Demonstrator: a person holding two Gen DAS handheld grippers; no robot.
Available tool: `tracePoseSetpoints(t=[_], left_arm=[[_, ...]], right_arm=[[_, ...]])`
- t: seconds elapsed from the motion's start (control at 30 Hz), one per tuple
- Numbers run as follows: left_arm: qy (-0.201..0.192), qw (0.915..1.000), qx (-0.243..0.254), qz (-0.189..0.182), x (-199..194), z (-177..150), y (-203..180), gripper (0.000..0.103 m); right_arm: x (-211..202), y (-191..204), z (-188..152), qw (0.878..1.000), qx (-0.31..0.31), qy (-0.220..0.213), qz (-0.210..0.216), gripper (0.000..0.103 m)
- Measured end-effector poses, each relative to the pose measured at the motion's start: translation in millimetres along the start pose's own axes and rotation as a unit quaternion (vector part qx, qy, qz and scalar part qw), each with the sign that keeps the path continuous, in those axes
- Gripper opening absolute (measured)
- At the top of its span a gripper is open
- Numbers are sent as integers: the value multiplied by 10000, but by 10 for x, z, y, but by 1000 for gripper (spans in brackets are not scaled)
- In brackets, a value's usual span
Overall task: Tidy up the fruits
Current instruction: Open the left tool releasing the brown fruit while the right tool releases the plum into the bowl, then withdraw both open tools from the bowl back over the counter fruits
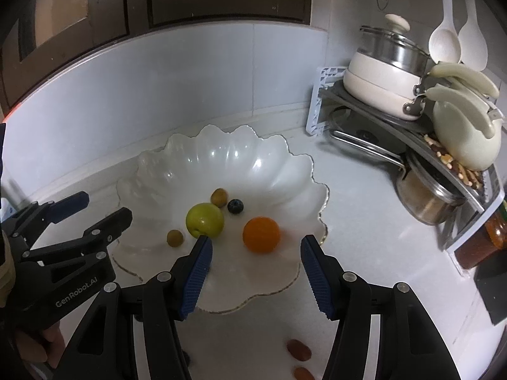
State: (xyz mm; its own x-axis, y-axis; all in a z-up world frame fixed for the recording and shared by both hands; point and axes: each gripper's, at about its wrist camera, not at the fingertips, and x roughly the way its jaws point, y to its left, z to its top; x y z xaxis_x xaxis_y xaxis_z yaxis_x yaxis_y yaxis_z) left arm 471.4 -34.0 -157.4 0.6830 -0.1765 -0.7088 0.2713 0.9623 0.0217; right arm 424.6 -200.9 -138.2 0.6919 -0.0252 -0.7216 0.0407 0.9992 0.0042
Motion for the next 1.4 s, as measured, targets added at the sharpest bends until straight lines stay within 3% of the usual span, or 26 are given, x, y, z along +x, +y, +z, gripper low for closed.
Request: tracePoseSetpoints(t=[0.63,1.4], left_arm=[[-49,9999,80,-76,-275,-171,-265,66],[17,10000,18,86,-545,-573,-337,66]], right_arm=[[-284,-178,-167,9997,91,-146,-151,59],[-416,-157,-472,9999,-65,-135,30,59]])
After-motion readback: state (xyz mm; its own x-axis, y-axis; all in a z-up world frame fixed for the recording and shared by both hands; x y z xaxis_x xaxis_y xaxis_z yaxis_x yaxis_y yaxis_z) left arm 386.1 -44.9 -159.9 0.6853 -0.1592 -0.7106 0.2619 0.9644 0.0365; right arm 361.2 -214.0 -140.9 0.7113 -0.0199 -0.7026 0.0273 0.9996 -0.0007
